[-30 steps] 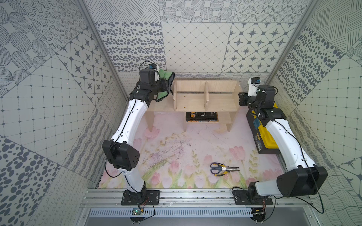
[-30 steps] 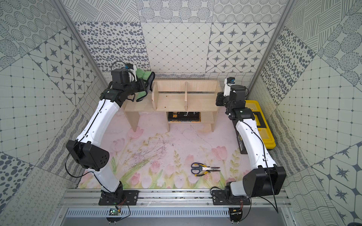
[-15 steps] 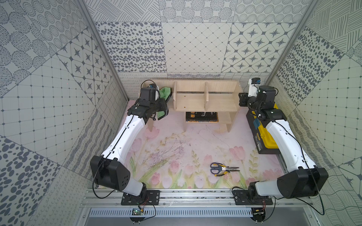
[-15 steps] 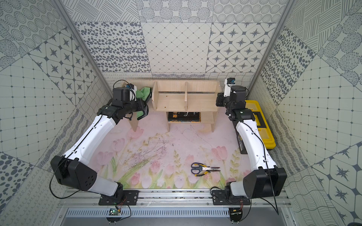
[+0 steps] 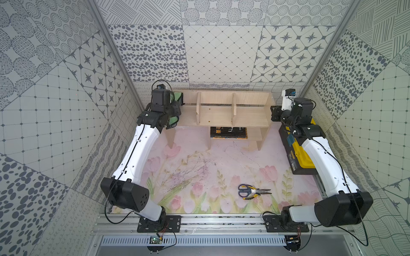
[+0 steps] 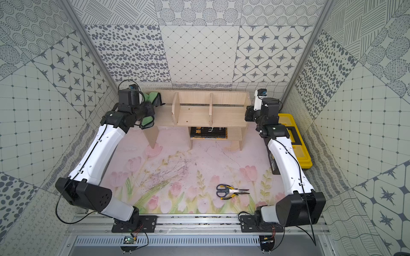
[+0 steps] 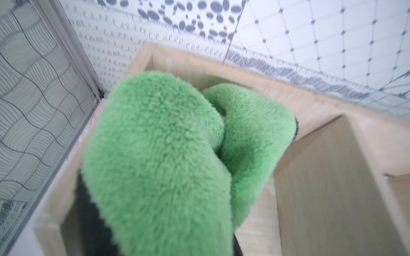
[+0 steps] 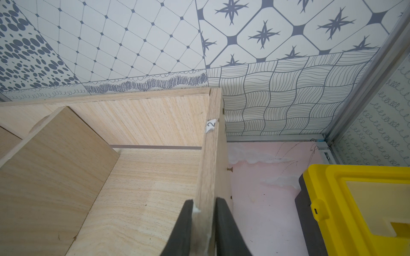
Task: Wipe the bookshelf clean with a cloth
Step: Wipe the dust from the shelf.
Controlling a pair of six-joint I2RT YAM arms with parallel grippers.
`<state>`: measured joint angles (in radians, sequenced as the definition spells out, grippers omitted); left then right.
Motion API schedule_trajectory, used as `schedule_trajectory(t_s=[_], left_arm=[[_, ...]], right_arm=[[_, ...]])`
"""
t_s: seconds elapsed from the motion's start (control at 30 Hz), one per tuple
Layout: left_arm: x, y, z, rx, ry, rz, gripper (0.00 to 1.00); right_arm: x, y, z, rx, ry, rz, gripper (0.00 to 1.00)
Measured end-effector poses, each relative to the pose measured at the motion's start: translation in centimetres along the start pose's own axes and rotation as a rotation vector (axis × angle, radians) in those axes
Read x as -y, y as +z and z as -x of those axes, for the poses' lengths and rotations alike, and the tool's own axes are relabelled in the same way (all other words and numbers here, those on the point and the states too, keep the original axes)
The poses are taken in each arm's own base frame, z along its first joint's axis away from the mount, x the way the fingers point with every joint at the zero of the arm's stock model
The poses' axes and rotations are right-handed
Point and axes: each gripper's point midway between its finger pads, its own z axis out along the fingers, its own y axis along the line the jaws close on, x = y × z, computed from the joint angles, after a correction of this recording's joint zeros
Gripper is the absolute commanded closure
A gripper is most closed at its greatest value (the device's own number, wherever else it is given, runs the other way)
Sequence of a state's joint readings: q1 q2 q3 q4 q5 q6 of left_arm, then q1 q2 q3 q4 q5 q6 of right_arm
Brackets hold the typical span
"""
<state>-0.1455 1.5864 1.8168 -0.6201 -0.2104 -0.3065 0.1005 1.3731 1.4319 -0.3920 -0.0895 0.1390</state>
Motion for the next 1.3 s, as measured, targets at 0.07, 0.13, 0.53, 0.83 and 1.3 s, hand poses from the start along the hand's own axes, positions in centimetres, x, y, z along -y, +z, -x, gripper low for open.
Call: schedule_trajectory(t_s=[0.07,0.13,0.53,0.83,1.3], left_arm=[[-0.4,-0.4,2.7,0.057,-0.014,0.019,1.0],[-1.2,-0.9,5.0,0.11,-0.029,0.045,1.0],[-5.6,1.1,8.3,0.148,-0.059,0.167,1.0],[2.0,3.9,5.3,0.053,-0.017,-0.088,1.0],[10.5,1.5,-1.0,-0.035,0.108,-0.366,1.0]], right_arm=[[0.0,0.0,0.0,0.0,0.0,0.001,1.0],[0.0,0.0,0.0,0.0,0.0,0.002,1.0],[-0.1,0.0,0.0,-0.001,0.0,0.006,1.0],[-0.1,0.0,0.0,-0.002,0.001,0.011,1.0],[-0.1,0.0,0.0,-0.002,0.001,0.012,1.0]])
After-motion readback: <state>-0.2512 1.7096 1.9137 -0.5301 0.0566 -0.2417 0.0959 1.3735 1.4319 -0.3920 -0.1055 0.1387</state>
